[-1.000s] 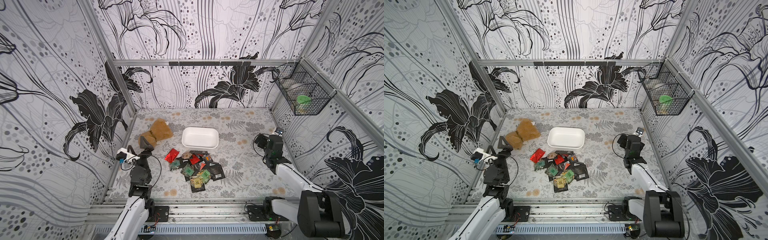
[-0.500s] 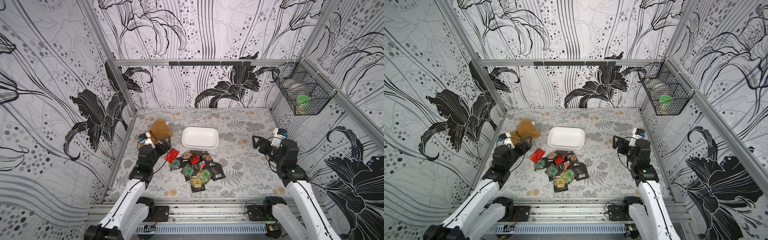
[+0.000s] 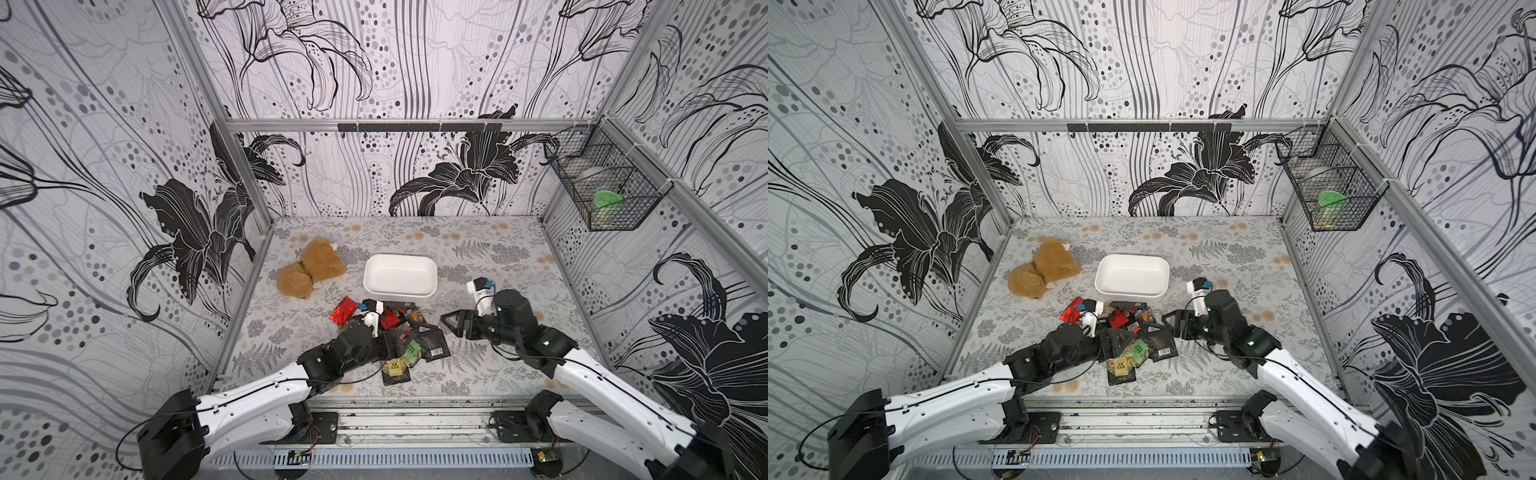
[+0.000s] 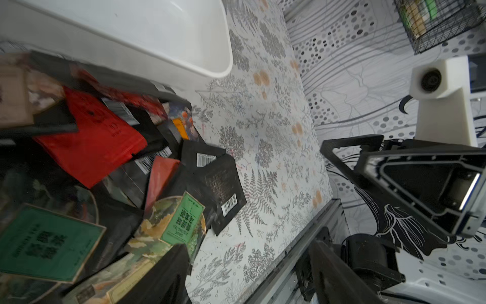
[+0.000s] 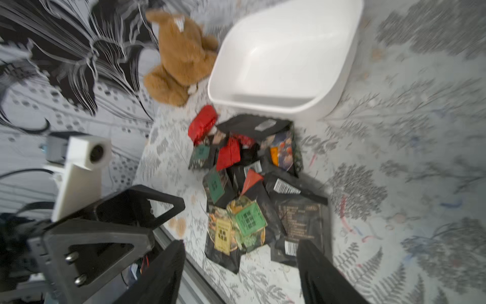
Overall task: Put the tea bags into the storage box
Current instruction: Pick up the tea bag from the center of the board.
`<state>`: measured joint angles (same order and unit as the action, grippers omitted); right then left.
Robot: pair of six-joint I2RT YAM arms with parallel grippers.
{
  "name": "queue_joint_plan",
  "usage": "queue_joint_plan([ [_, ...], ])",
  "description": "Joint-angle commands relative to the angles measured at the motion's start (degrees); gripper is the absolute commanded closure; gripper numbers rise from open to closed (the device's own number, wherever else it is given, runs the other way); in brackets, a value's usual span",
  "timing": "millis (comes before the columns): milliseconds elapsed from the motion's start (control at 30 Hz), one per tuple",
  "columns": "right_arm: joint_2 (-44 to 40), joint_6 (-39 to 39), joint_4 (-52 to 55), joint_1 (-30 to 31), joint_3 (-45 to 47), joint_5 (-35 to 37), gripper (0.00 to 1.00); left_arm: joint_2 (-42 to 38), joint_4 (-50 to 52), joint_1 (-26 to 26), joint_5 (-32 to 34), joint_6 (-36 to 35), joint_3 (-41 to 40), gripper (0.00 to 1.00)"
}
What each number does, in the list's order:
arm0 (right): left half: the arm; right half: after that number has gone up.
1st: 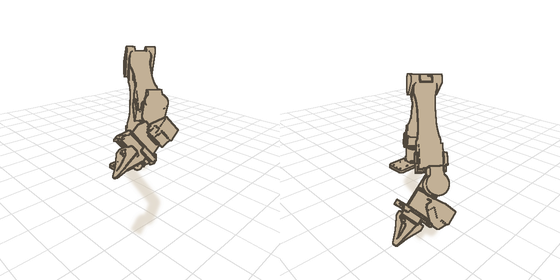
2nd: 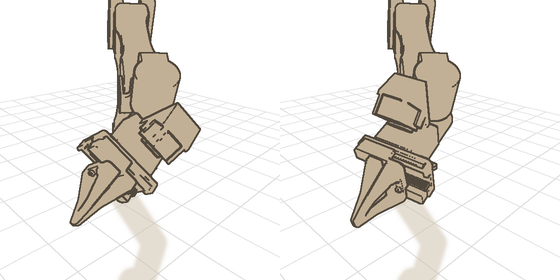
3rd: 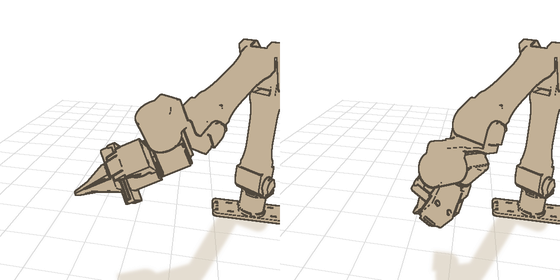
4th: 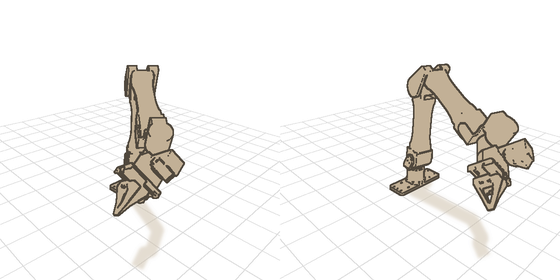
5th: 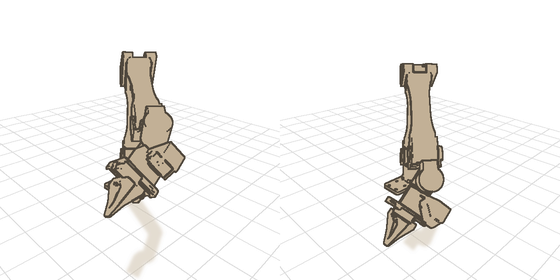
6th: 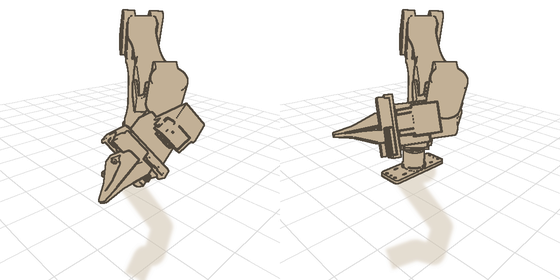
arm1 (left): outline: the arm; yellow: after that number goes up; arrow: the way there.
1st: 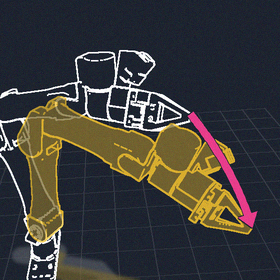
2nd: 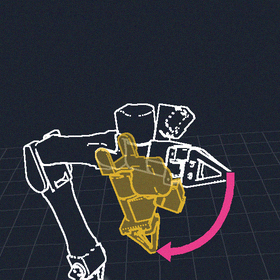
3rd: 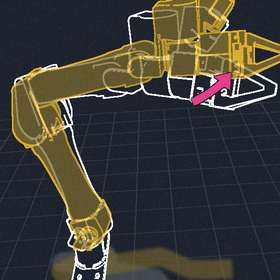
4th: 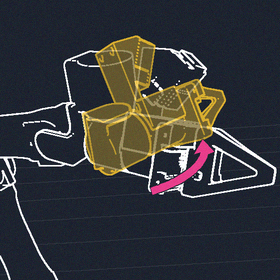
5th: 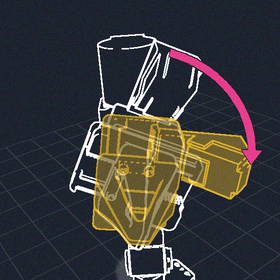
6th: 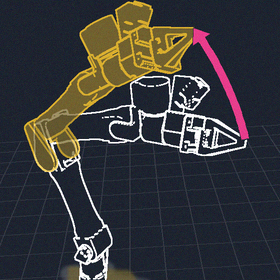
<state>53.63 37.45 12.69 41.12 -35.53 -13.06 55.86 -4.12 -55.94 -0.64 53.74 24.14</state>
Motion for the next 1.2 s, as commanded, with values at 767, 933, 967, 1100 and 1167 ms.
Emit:
queue_joint_plan([
  [767,21.54,10.66,-11.82,10.43,3.19,12.38,0.55,15.97,-9.95,-7.31,14.97,13.36,-2.17,0.53],
  [933,24.60,10.97,-14.05,10.44,3.07,10.61,0.55,18.98,-11.90,-7.29,15.96,15.29,-2.65,0.57],
  [967,25.04,11.05,-13.86,10.41,2.85,10.62,0.56,19.80,-12.13,-7.26,15.70,15.43,-2.54,0.57],
  [1100,25.65,11.43,-14.48,10.45,3.36,10.60,0.56,23.25,-12.97,-7.25,14.86,15.57,-1.86,0.58],
  [1167,25.95,11.81,-14.83,10.44,3.54,10.38,0.56,24.39,-12.21,-7.25,15.33,15.99,-1.47,0.58],
])
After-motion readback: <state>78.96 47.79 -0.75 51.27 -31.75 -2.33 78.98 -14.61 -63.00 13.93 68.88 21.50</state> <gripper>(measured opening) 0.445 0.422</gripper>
